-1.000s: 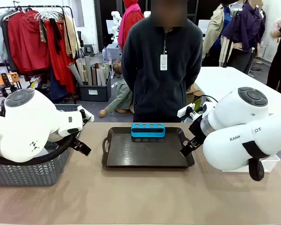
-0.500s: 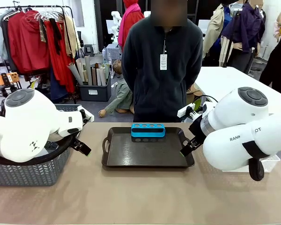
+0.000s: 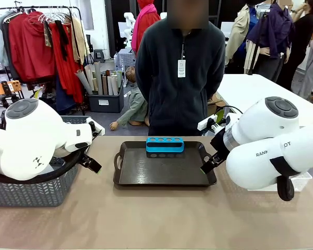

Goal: Prepare the laboratory tools.
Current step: Pick up one Small flask and place it on the Handle tray.

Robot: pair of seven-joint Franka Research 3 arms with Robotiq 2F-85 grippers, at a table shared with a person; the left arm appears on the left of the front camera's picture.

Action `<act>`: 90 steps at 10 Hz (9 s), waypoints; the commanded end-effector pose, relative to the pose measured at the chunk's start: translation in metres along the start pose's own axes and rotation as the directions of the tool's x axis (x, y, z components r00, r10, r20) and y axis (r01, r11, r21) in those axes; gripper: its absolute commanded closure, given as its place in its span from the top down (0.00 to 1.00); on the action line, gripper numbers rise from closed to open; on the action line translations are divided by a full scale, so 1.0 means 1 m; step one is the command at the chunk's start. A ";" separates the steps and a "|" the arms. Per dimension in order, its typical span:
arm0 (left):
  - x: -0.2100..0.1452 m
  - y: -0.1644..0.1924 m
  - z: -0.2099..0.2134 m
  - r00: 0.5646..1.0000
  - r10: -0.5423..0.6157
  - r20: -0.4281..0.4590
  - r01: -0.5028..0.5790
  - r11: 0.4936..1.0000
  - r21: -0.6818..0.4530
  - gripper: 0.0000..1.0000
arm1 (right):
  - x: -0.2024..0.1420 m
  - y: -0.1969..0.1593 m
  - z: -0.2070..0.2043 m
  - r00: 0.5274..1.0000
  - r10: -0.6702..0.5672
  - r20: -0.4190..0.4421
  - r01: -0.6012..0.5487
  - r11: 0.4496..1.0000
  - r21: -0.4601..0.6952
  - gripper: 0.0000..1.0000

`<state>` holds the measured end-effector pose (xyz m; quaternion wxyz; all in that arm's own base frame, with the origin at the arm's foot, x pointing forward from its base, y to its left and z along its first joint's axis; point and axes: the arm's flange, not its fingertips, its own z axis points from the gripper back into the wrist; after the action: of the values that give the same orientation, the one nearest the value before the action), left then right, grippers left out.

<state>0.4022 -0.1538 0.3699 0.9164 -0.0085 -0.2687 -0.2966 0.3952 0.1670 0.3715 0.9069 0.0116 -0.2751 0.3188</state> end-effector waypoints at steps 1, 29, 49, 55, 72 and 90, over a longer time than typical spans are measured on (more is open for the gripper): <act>0.000 0.002 0.000 1.000 0.004 0.000 -0.004 1.000 0.000 1.00 | 0.000 0.000 0.000 1.000 -0.001 0.000 0.001 1.000 0.000 1.00; 0.044 0.005 0.111 0.962 -0.248 0.113 0.271 0.910 -0.314 1.00 | 0.057 0.017 0.090 0.993 0.101 0.056 -0.115 0.920 0.376 1.00; 0.080 0.064 0.237 0.903 -0.269 0.334 0.356 0.904 -0.236 1.00 | 0.096 -0.086 0.237 0.937 0.154 0.313 -0.265 0.899 0.348 1.00; 0.078 0.111 0.264 0.895 -0.231 0.382 0.340 0.908 -0.246 1.00 | 0.097 -0.147 0.261 0.904 0.223 0.364 -0.307 0.932 0.193 1.00; 0.100 0.113 0.285 0.882 -0.264 0.390 0.356 0.916 -0.184 1.00 | 0.093 -0.163 0.258 0.930 0.183 0.319 -0.250 0.951 0.184 1.00; 0.038 0.132 0.263 0.968 -0.065 -0.243 0.084 0.994 0.069 1.00 | 0.093 -0.163 0.258 0.930 0.183 0.319 -0.250 0.951 0.184 1.00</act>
<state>0.3808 -0.0139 0.6371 0.9219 0.0705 -0.1704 -0.3407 0.4233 0.0405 0.6622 0.8079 0.1294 -0.3700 0.4401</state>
